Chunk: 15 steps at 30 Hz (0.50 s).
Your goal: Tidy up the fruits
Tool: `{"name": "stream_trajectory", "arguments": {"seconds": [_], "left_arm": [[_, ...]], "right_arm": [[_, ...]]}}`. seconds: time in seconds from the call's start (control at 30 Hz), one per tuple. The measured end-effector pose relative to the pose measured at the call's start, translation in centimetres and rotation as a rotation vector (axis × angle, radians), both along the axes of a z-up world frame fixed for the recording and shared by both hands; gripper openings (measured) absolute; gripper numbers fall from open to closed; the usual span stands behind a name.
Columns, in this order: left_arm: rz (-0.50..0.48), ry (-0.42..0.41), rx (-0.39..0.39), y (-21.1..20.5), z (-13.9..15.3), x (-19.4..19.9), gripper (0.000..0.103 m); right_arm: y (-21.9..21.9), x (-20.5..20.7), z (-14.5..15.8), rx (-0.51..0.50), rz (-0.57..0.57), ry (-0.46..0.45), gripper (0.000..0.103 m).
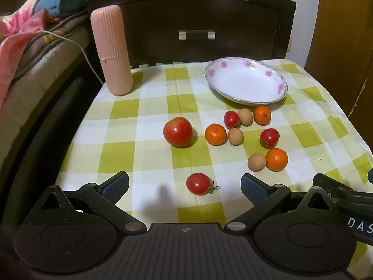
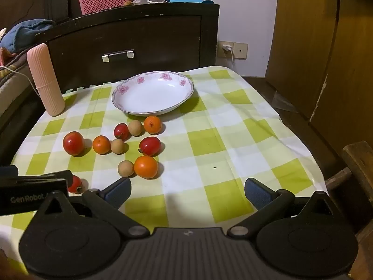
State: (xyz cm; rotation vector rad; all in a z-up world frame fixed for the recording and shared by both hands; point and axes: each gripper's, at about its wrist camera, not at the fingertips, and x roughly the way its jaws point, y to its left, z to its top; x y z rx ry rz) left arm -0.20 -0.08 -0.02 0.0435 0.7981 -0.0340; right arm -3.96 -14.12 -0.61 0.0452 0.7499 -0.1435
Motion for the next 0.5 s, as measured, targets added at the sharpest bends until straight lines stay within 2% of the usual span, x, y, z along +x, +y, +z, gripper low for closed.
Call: {"name": "stream_trajectory", "arguments": {"seconds": [0.23, 0.5], "left_arm": [[0.001, 0.037, -0.009, 0.23, -1.17, 0.26, 0.103], [0.0, 0.073, -0.015, 0.27, -1.05, 0.76, 0.103]], "right_arm": [[-0.29, -0.09, -0.39, -0.002, 0.003, 0.002, 0.102], [0.2, 0.21, -0.51, -0.01, 0.003, 0.02, 0.102]]}}
